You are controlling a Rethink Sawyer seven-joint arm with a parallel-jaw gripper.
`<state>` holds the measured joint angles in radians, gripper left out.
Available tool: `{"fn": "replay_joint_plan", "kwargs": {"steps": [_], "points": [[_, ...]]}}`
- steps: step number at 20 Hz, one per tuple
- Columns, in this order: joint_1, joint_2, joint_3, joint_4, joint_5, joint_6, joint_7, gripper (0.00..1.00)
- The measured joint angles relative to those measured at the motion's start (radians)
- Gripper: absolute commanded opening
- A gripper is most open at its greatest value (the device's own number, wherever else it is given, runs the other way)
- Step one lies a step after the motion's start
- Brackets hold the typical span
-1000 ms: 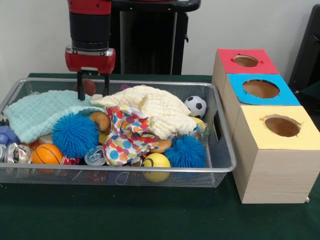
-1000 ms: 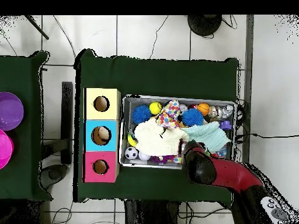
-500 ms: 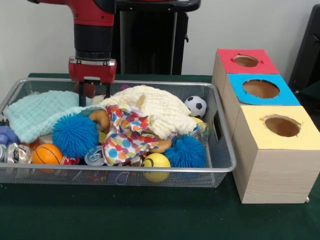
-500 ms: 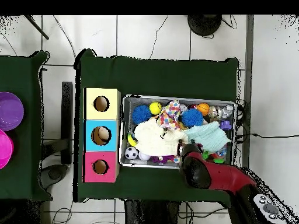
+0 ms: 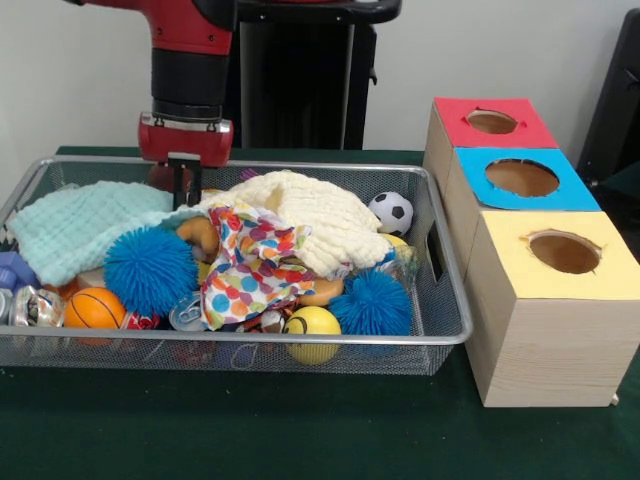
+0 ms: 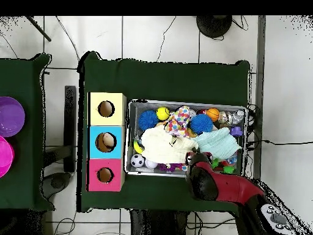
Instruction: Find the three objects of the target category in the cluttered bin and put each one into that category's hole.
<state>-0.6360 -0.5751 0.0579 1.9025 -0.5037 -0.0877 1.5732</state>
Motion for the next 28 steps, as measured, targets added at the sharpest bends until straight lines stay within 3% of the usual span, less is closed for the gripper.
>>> {"fn": "replay_joint_plan", "kwargs": {"steps": [8, 14, 28], "points": [[0.015, -0.039, -0.004, 0.0, 0.003, 0.01, 0.0, 0.0], [0.041, -0.111, -0.002, 0.001, 0.05, 0.093, 0.0, 0.0], [0.165, -0.217, 0.002, 0.003, 0.231, 0.234, 0.0, 0.0]]}}
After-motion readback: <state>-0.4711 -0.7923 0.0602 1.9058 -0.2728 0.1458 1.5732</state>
